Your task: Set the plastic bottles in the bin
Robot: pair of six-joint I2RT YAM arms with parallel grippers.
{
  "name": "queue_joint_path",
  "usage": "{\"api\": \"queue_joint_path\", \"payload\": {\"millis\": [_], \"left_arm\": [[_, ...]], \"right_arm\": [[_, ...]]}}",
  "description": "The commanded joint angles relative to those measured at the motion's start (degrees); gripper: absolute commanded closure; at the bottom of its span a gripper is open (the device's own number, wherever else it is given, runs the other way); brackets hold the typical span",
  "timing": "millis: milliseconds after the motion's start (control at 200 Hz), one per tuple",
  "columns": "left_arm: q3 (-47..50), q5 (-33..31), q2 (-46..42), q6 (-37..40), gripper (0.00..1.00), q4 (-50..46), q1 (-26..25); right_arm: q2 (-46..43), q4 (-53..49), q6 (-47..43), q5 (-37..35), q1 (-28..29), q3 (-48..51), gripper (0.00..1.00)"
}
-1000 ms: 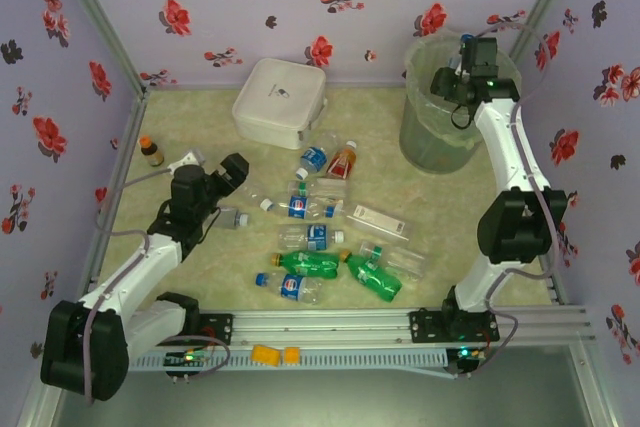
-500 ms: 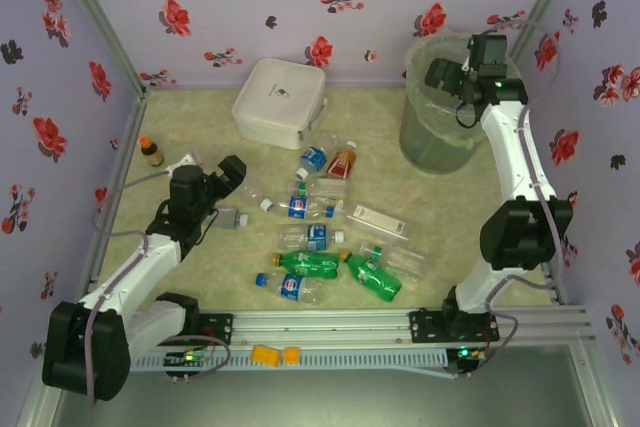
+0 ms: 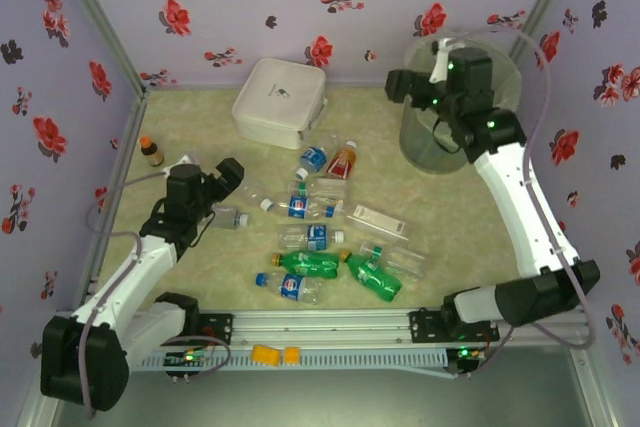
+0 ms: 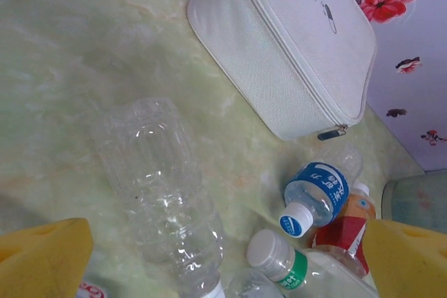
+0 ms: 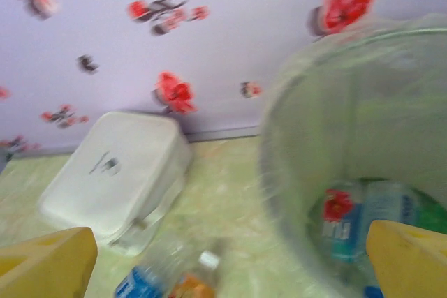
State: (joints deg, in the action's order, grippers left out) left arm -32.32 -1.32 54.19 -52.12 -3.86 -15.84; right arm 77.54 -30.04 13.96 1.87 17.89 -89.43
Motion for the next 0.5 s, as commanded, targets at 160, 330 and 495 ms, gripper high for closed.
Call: {"api": "queue_joint_path", "payload": {"millis": [160,330,495], "left_arm": [[-2.6,-9.4,-5.1,-2.0,0.00,-23.8,0.9],[-0.9,-11.4,-5.7,-6.2,0.00,-26.5,3.2],[2.3,-13.5,-4.2,-14.2,0.00,-21.3,5.6]], "right_arm": [[-3.4,11.1,1.7,-4.6,10.8,15.8,0.00],[-4.2,15.1,2.9,-5.5,12.2,23.2,0.00],[-4.8,13.3,2.5,-8.4,12.2,27.4,0.00]]}}
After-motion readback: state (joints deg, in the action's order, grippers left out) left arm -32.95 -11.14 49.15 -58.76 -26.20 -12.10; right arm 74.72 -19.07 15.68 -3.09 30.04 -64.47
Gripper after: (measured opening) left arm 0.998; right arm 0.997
